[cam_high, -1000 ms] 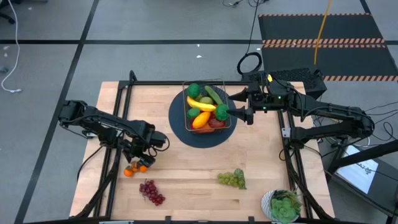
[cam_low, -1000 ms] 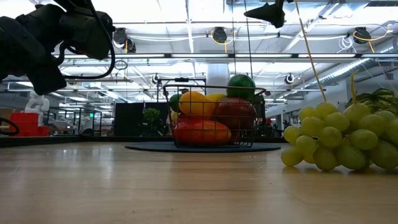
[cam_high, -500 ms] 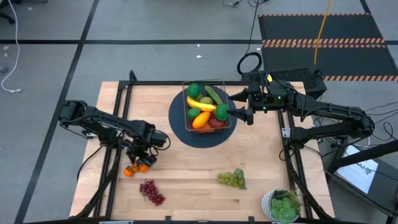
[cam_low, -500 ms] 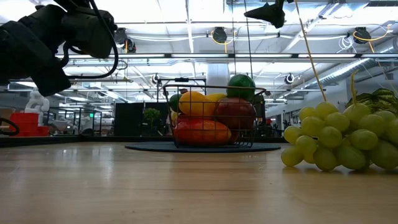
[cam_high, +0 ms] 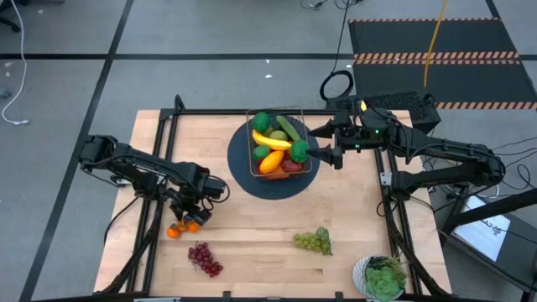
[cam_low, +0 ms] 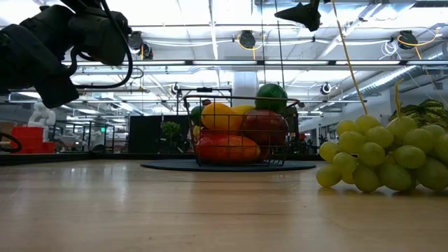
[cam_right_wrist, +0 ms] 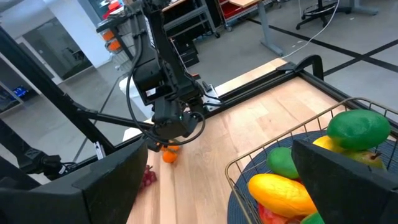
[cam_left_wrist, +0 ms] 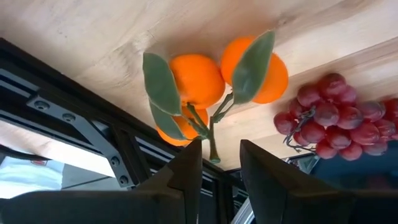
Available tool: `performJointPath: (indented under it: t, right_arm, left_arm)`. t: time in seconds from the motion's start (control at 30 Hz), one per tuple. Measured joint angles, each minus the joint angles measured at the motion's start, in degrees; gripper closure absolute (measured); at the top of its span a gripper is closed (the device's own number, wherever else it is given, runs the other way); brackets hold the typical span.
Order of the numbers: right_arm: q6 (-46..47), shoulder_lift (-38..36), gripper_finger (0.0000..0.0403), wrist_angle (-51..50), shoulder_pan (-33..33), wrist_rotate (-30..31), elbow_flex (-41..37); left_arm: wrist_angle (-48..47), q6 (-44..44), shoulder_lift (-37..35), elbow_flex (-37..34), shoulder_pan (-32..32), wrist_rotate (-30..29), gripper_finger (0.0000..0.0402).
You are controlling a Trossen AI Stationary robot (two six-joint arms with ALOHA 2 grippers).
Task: Build produce basket
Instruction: Put the tangerine into the gold wire basket
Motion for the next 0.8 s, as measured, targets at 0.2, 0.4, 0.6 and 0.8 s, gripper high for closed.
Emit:
performJointPath:
  t: [0.2, 0.4, 0.6, 0.8]
  right_arm:
    - [0.0, 0.0, 0.0012, 0.0, 0.0, -0.02, 0.0]
    - [0.0, 0.0, 0.0011, 0.02, 0.0, -0.02, 0.0]
    - [-0.04, 0.0, 0.0011, 0.02, 0.0, -0.02, 0.0]
    - [-0.07, 0.0, 0.0011, 0.02, 0.0, -0.02, 0.0]
  left_arm:
    - [-0.29, -1.24, 0.0, -0.07, -1.35, 0.0, 0.0293]
    - [0.46, -1.68, 0.0, -0.07, -2.12, -1.45, 0.0293]
    - [0.45, -1.28, 0.0, -0.07, -2.12, -2.69, 0.0294]
    - [0.45, -1.03, 0.0, -0.07, -2.09, -2.36, 0.0342]
